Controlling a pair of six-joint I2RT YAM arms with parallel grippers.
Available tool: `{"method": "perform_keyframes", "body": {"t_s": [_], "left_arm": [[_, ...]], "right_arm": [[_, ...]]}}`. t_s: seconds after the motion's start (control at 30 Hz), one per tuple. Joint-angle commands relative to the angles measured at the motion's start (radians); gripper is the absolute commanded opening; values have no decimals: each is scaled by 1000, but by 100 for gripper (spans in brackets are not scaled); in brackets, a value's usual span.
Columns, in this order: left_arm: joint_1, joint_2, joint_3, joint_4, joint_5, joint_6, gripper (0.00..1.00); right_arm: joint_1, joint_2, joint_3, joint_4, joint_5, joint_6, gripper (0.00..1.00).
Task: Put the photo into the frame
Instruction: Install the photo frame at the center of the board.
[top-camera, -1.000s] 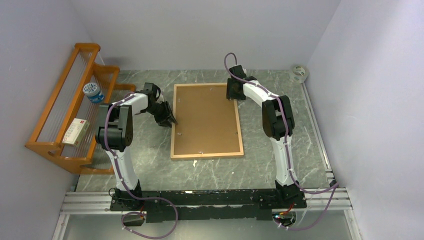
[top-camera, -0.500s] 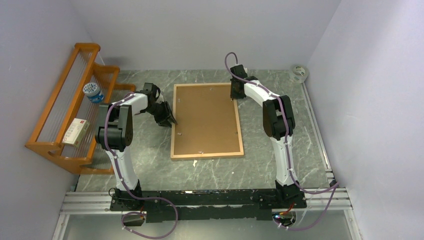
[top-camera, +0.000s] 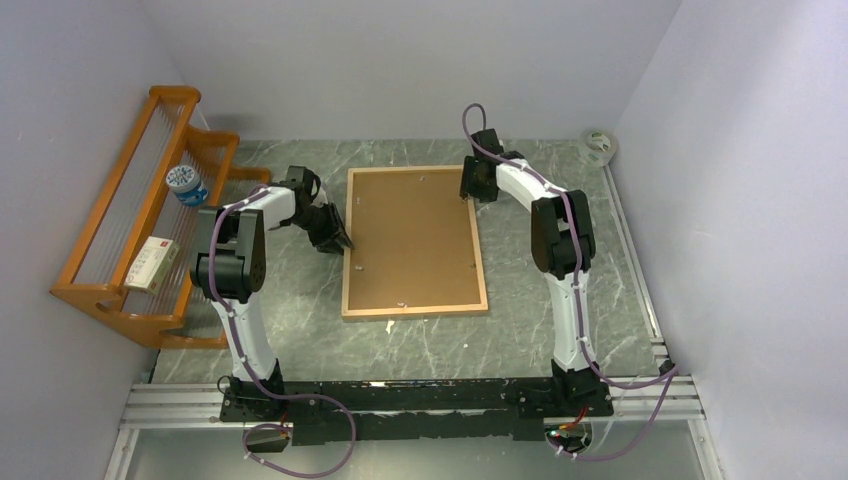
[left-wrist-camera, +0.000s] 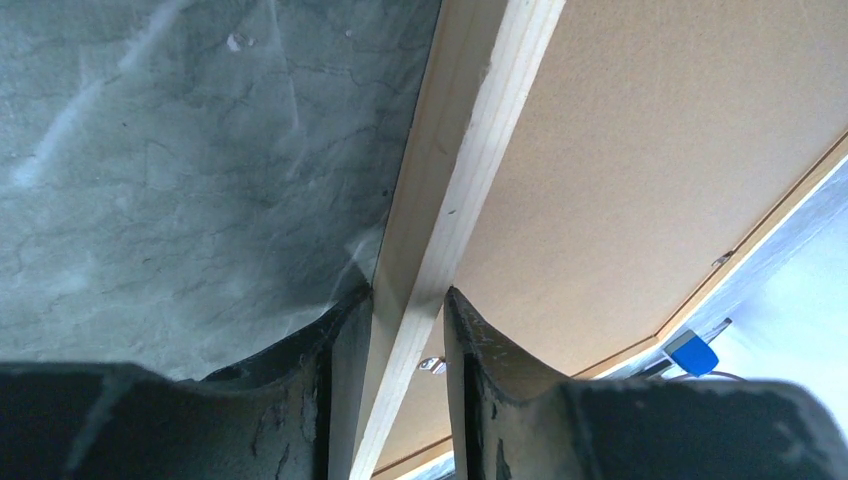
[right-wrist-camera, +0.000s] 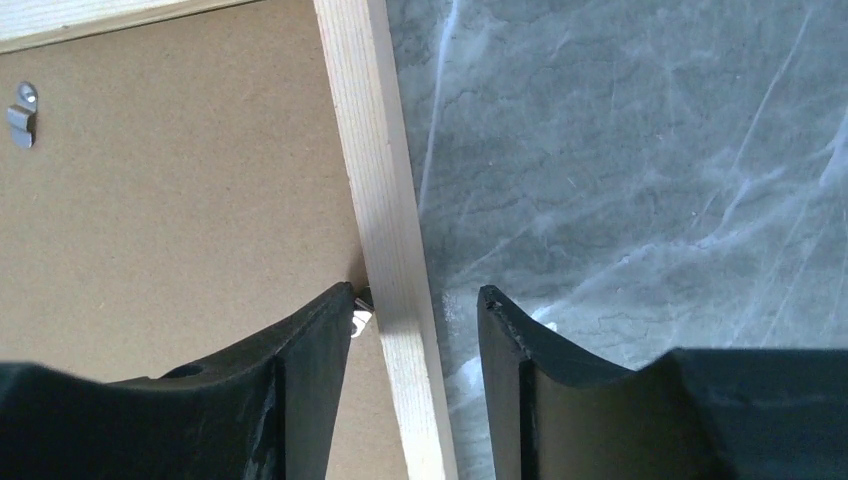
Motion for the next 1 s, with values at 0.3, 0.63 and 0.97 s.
{"method": "perform_keyframes", "body": {"t_s": [0.3,0.63,0.97], "left_arm": [[-14,24,-102,98,130,17,20],[-22,15,-129,113,145,21,8],[-28,14,-132,105,116,22,8]], "right_arm": [[14,62,113,-297,94,244,54],[23,75,134,-324,150,302,44],[22,114,204,-298,177,279,62]]}}
